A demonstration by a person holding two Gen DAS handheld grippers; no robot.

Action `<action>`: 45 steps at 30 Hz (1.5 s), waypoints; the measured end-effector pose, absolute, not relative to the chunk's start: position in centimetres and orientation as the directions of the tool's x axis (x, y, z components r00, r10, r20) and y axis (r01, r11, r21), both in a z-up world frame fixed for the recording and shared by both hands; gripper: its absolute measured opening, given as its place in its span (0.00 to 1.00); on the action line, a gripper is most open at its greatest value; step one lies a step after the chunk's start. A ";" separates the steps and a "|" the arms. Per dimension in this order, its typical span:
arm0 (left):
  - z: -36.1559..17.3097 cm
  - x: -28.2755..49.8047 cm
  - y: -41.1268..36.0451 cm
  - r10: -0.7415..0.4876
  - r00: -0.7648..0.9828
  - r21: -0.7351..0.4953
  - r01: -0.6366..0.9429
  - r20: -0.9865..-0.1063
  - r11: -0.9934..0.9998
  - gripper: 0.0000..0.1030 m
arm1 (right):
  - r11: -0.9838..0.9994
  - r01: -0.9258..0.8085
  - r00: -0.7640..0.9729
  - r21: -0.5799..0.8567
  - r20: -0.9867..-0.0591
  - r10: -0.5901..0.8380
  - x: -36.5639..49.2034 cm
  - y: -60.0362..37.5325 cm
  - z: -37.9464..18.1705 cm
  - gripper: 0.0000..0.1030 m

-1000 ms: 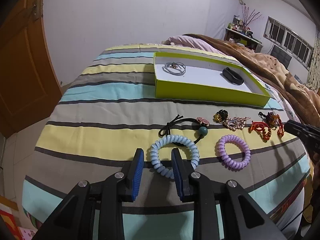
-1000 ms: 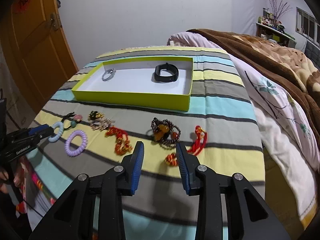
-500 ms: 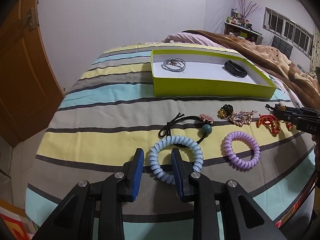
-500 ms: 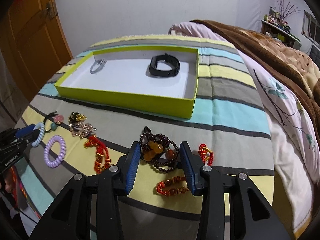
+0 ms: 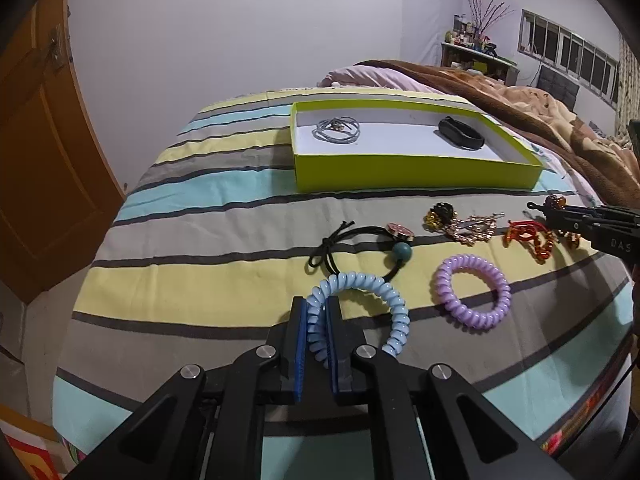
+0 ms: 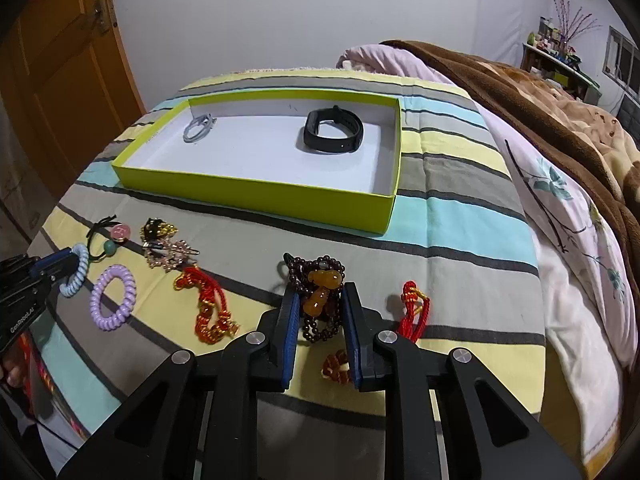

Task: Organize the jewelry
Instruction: 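Grasp the light-blue coiled hair tie with the left tool while the right tool grasps the brown beaded bracelet, then carry both items into the green box and open both tools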

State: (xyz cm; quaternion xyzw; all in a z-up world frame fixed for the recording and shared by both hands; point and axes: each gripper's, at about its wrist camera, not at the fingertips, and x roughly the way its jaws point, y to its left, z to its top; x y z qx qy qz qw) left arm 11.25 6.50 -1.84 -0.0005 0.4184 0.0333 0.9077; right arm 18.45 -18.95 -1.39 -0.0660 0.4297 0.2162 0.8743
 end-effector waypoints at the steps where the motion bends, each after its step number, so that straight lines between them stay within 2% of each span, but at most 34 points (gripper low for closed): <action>1: -1.8 11.1 6.5 0.053 0.650 0.020 -0.058 -0.758 0.998 0.08 | 0.898 -0.434 0.541 0.074 -0.776 0.326 18.2 -19.0 -1.2 0.20; 15: 1.7 9.1 6.8 -0.040 0.729 -0.095 -0.034 -0.684 0.995 0.08 | 0.893 -0.431 0.587 0.128 -0.712 0.385 14.7 -20.4 1.7 0.20; 23: 2.9 9.9 6.8 -0.060 0.726 -0.114 -0.025 -0.685 0.993 0.08 | 0.889 -0.438 0.598 0.134 -0.695 0.399 14.7 -20.2 2.8 0.20; 36: 5.1 16.5 6.3 -0.066 0.732 -0.085 0.012 -0.678 0.996 0.08 | 0.882 -0.456 0.605 0.122 -0.684 0.408 18.7 -18.9 4.4 0.20; 45: 4.5 22.1 6.6 -0.045 0.701 -0.056 0.007 -0.712 0.998 0.08 | 0.888 -0.447 0.595 0.105 -0.707 0.383 23.3 -17.9 4.1 0.20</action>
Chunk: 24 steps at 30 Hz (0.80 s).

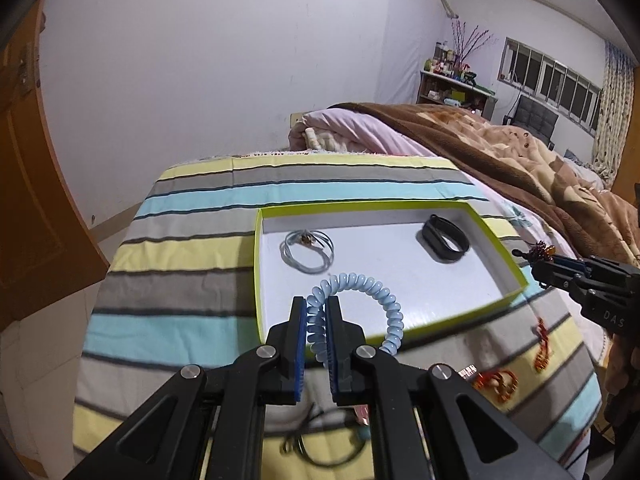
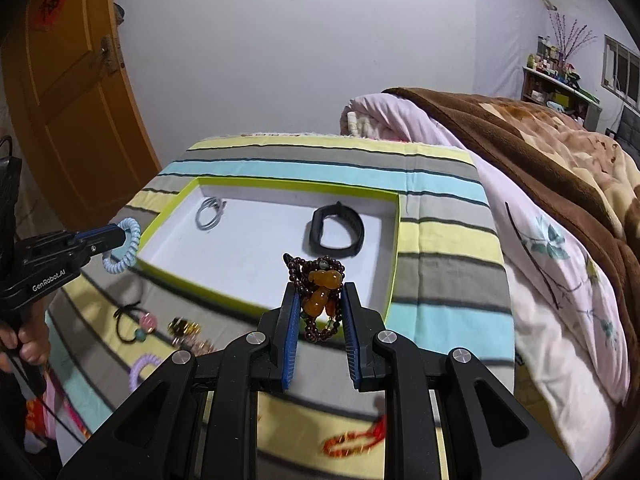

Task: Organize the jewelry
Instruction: 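Carry both items into the green box and open both tools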

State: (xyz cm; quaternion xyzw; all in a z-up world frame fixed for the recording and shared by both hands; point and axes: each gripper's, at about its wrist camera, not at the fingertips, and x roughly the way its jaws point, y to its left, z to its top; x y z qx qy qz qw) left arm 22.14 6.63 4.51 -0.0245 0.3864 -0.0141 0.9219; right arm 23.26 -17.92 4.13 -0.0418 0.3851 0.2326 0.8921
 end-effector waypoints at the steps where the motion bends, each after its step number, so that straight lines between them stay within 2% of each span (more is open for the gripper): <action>1: 4.4 22.7 6.6 -0.043 0.697 -0.053 0.007 -0.716 0.999 0.08 | 0.889 -0.445 0.591 0.105 -0.712 0.380 23.8 -17.8 3.9 0.20; 17: -0.9 29.5 7.5 0.000 0.586 -0.018 -0.025 -0.810 1.000 0.08 | 0.905 -0.414 0.502 0.094 -0.806 0.313 29.2 -16.3 -0.6 0.20; 24: -1.4 29.9 7.1 -0.001 0.578 -0.010 -0.012 -0.816 1.000 0.09 | 0.901 -0.426 0.489 0.084 -0.816 0.307 29.4 -15.6 -1.0 0.22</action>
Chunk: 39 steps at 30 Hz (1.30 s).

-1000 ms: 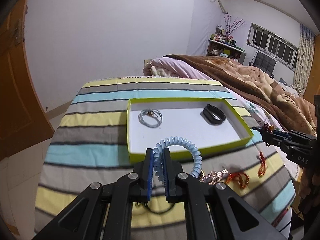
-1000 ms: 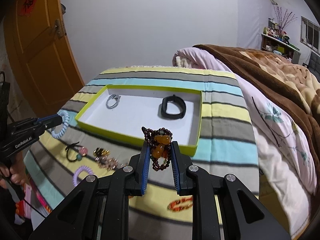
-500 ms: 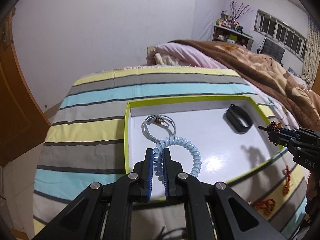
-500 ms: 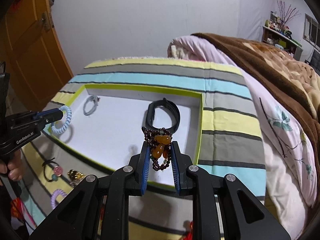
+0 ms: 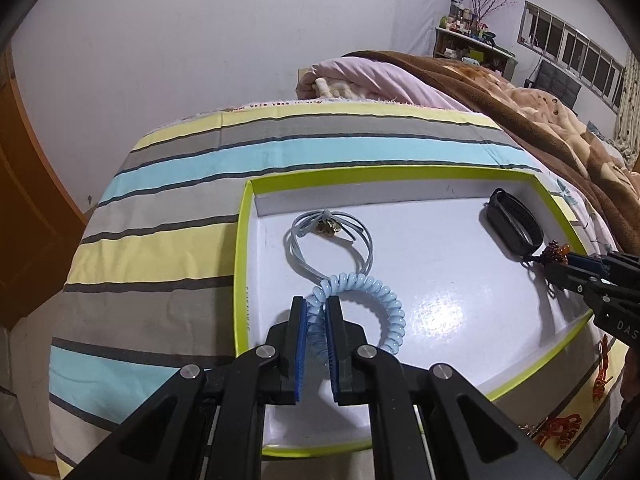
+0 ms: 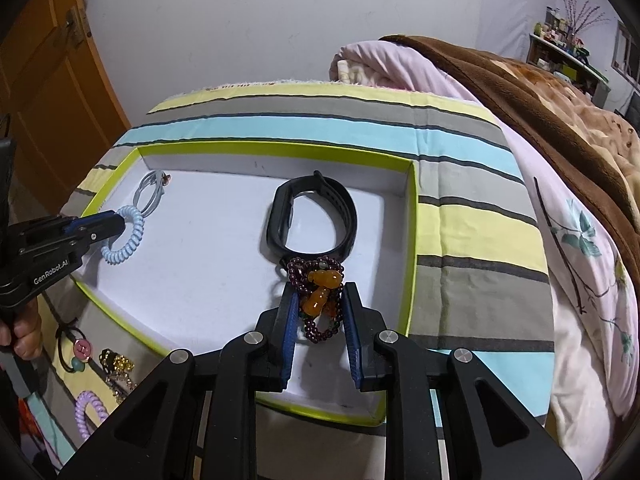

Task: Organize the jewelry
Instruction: 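Carry both items into the green box and open both tools, then move both tools back over the remaining jewelry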

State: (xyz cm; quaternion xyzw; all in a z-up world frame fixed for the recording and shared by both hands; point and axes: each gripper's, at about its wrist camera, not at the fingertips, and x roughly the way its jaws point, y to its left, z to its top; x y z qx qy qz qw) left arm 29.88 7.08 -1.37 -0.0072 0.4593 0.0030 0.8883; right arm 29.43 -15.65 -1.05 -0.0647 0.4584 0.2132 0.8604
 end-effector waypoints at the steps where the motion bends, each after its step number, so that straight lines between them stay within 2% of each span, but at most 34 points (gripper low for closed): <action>1: -1.4 29.9 7.1 -0.002 0.580 -0.010 -0.011 -0.815 1.000 0.09 | 0.900 -0.429 0.490 0.080 -0.816 0.306 29.3 -15.6 -1.0 0.23; 9: -0.8 29.2 6.8 -0.006 0.594 -0.013 -0.008 -0.805 1.000 0.10 | 0.897 -0.434 0.505 0.084 -0.802 0.319 28.5 -15.6 -0.3 0.32; 13: 0.1 28.3 6.6 -0.014 0.614 -0.020 -0.003 -0.789 1.000 0.20 | 0.895 -0.437 0.522 0.085 -0.787 0.330 27.7 -15.8 0.6 0.32; 26: 2.7 23.6 6.6 -0.029 0.665 -0.056 -0.019 -0.746 0.998 0.20 | 0.892 -0.437 0.576 0.116 -0.725 0.377 23.2 -17.7 3.6 0.33; 39: 4.7 15.1 5.3 -0.037 0.747 -0.057 -0.002 -0.663 0.998 0.20 | 0.897 -0.419 0.621 0.145 -0.675 0.399 15.8 -21.3 4.9 0.33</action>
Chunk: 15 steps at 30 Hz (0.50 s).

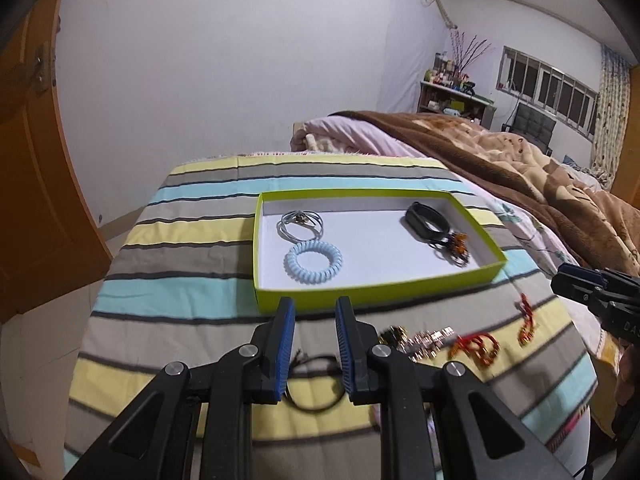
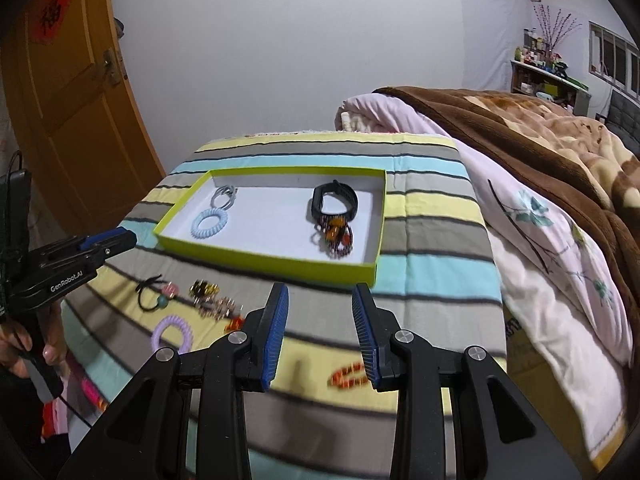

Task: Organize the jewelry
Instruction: 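Move both tools back over the remaining jewelry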

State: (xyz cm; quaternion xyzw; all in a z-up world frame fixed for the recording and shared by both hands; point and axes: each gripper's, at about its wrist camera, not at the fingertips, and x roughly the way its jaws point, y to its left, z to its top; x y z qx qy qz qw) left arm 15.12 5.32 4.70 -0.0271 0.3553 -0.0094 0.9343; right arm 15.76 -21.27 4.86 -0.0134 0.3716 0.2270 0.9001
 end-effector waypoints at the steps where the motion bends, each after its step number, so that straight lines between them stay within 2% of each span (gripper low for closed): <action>1: 4.8 14.3 5.2 -0.037 0.752 -0.055 0.001 -0.658 0.998 0.20 | 0.896 -0.419 0.622 0.146 -0.672 0.401 15.4 -21.4 4.9 0.33; 15: 3.7 6.9 4.5 -0.055 0.741 -0.084 -0.003 -0.670 0.996 0.20 | 0.897 -0.409 0.604 0.171 -0.686 0.406 9.5 -23.3 3.8 0.33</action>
